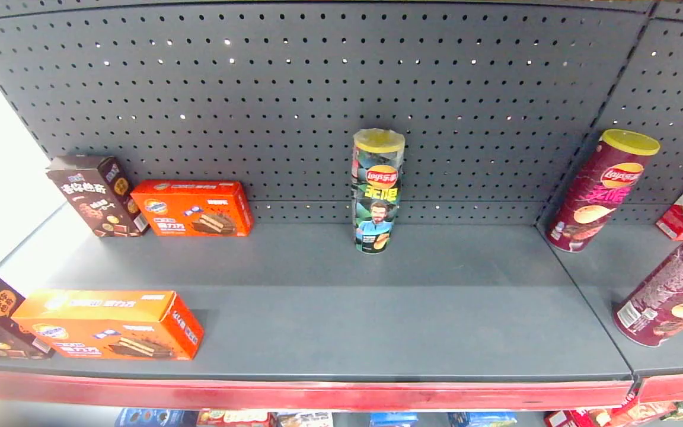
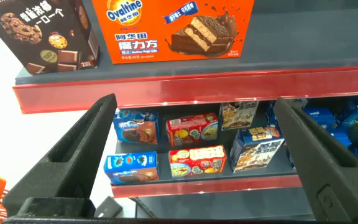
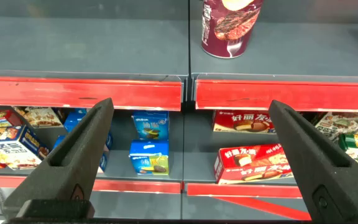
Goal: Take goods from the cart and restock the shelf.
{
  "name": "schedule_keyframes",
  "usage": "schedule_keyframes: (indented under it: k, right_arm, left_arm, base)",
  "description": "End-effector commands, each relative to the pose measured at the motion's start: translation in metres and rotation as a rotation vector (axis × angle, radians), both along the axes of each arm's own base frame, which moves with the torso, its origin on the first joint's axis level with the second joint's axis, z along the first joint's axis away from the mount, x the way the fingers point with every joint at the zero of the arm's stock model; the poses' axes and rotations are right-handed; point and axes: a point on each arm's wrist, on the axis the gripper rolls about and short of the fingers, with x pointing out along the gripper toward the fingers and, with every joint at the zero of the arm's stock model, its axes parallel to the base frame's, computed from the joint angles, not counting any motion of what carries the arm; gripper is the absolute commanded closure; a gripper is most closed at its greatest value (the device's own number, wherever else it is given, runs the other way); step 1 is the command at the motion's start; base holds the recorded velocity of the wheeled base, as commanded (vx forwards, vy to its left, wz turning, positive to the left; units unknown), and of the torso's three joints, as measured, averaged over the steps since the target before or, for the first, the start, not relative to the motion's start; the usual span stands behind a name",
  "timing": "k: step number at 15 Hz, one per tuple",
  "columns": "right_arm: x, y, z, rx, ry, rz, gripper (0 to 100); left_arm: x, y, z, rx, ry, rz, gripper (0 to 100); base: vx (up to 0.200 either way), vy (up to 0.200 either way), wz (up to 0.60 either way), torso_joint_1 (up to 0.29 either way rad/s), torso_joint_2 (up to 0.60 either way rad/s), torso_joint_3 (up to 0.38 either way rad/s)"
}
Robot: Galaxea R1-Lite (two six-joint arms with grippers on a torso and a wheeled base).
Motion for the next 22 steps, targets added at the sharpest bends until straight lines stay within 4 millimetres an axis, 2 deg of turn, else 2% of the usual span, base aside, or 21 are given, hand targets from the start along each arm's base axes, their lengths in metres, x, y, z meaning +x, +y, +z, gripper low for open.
schedule_keyframes:
  k: [1,4,18,22]
  right_arm:
    - [0.0001,0.0000,0.0000,-0.001,0.001,0.001,0]
    - [0.0001,0.0000,0.0000,0.004,0.001,0.001,0]
    - [0.0001,0.0000,0.0002,0.005,0.000,-0.001,0]
    - [0.0001,0.0000,0.0002,0.005,0.000,-0.001,0]
  left_arm:
    - [0.0000,0.0000,-0.0001,0.000,0.000,0.001,0]
    - [0.0000,0.0000,-0.0001,0.000,0.000,-0.001,0]
    - [0.0000,0.0000,-0.0001,0.000,0.000,0.001,0]
    - [0.0000,0.0000,-0.0001,0.001,0.000,-0.003,0]
  base:
    - [0.000,0.000,0.00,0.000,0.00,0.000]
    - [0.000,0.000,0.00,0.000,0.00,0.000]
    - [0.000,0.000,0.60,0.003,0.00,0.001]
    - [0.000,0.000,0.00,0.000,0.00,0.000]
